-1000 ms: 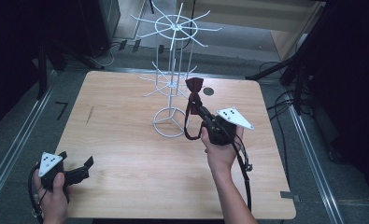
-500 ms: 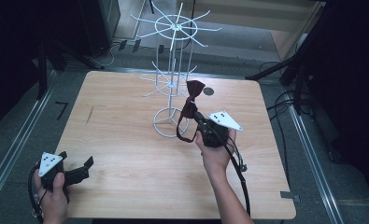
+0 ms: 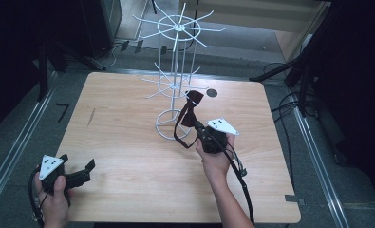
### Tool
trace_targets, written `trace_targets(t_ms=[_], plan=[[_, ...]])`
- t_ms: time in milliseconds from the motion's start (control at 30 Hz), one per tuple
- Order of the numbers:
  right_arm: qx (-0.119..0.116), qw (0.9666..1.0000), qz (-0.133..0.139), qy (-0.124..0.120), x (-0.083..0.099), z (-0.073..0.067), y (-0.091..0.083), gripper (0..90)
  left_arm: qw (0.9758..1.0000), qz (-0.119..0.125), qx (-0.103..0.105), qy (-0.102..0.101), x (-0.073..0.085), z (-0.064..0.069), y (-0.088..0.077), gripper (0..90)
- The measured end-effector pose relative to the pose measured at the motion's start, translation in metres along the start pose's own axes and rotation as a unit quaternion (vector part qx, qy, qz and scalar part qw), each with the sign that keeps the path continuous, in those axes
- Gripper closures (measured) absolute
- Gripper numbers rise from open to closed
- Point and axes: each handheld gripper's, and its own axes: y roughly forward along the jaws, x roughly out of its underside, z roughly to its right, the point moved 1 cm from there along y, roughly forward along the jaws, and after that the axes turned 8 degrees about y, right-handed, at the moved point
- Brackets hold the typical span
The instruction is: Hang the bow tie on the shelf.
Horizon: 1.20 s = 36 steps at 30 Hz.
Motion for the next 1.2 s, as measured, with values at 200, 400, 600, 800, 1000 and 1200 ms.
trace_targets(t_ms=[200, 400, 600, 800, 1000, 1200], plan=[[-0.002, 0.9999, -0.016, 0.005, 0.005, 0.001, 0.005, 90.0, 1.0, 0.0, -0.001, 0.0, 0.0, 0.0, 0.0, 0.1], [-0.012, 0.9989, -0.037, 0.025, 0.008, 0.005, 0.009, 87.8, 1.0, 0.0, 0.0, -0.001, 0.0, 0.0, 0.0, 0.1], [-0.014, 0.9983, -0.047, 0.03, 0.012, 0.007, 0.011, 90.0, 1.0, 0.0, 0.0, -0.001, 0.0, 0.0, 0.0, 0.1], [-0.01, 0.9981, -0.044, 0.042, 0.013, 0.011, 0.011, 81.3, 1.0, 0.0, 0.0, -0.001, 0.0, 0.0, 0.0, 0.1], [-0.025, 0.9974, -0.043, 0.052, 0.014, 0.017, 0.009, 65.8, 1.0, 0.0, 0.0, -0.002, 0.0, 0.0, 0.0, 0.2], [-0.048, 0.9974, -0.024, 0.048, 0.01, 0.019, 0.0, 48.6, 1.0, 0.0, 0.0, -0.002, 0.0, 0.0, 0.0, 0.1]])
